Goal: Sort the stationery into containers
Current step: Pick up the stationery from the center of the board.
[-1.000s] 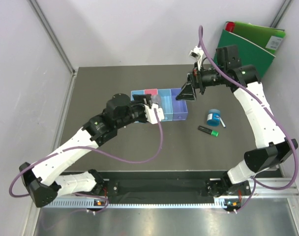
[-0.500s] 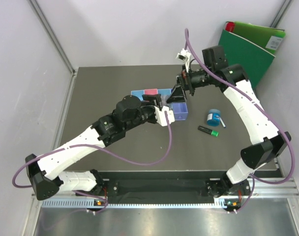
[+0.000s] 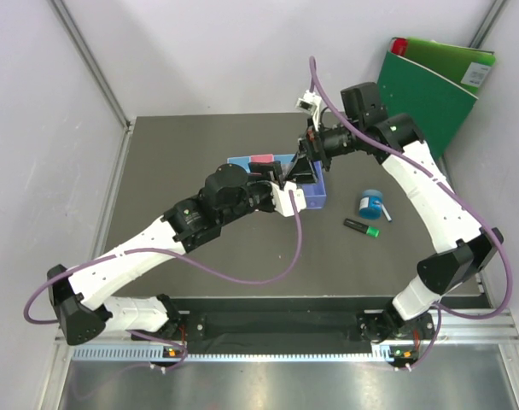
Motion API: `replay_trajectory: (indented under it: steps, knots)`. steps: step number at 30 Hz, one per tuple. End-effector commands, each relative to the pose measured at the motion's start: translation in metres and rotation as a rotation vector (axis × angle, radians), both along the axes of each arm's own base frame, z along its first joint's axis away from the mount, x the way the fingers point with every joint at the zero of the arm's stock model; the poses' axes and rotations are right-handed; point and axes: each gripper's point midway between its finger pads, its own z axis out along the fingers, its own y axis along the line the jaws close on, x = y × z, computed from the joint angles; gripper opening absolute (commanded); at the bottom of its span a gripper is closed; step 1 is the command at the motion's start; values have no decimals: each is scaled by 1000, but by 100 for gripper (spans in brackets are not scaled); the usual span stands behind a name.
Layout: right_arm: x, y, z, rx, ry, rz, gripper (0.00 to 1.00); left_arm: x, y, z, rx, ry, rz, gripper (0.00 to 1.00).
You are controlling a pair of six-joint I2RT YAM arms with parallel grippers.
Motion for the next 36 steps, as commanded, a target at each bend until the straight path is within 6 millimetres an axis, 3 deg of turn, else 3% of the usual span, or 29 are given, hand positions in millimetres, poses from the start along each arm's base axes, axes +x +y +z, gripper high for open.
replay_trajectory:
  steps: [1, 8, 14, 19, 26, 29, 35, 36]
  knots:
    - [-5, 6, 8, 20, -46, 24, 98, 3, -4, 45, -116, -74, 11, 53]
    - [-9, 1, 1, 1, -40, 12, 64, 4, 0, 48, -122, -93, 26, 53]
    - [-12, -4, -4, -18, -45, -6, 53, 3, 3, 46, -128, -94, 31, 54]
    - [-7, -5, 4, -16, -75, -25, 45, 1, 6, 41, -110, -86, 34, 77]
    - [8, -12, 7, -33, -109, -83, 44, -8, 25, 18, -54, -56, 52, 92]
    - [25, -24, 3, -76, -146, -152, 45, -14, 40, 10, -36, -45, 77, 93]
    - [87, -66, -16, -300, -309, -323, 45, -23, 71, -2, -4, -35, 141, 94]
    - [102, -73, -28, -362, -315, -345, 45, -24, 74, -3, -1, -36, 151, 95]
